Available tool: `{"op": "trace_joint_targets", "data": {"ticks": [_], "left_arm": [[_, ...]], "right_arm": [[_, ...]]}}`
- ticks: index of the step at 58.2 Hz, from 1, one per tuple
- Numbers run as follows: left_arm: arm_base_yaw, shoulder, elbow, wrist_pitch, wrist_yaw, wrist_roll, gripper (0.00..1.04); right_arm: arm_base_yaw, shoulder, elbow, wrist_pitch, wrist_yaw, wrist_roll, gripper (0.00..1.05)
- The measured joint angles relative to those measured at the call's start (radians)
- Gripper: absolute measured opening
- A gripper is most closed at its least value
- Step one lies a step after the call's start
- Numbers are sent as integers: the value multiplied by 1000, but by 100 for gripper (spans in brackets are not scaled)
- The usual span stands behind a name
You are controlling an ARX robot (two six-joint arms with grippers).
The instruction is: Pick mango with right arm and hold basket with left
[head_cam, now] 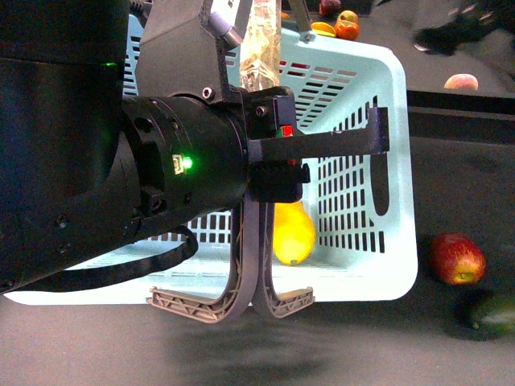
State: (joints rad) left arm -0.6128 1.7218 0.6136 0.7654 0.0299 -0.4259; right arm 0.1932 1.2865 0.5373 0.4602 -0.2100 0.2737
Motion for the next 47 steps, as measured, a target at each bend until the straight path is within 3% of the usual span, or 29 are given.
{"op": "trace_joint_targets", "data": {"ticks": [20,41,47], "left_arm": [[0,0,0,0,5,0,5],[0,0,0,0,3,0,5],[0,0,0,0,0,2,5]], "right_arm": [[-278,-558,-209,-313,35,-50,97],[-289,-586,-216,-319,33,-53,97],[-230,-602,-306,-85,187,-162,82]]}}
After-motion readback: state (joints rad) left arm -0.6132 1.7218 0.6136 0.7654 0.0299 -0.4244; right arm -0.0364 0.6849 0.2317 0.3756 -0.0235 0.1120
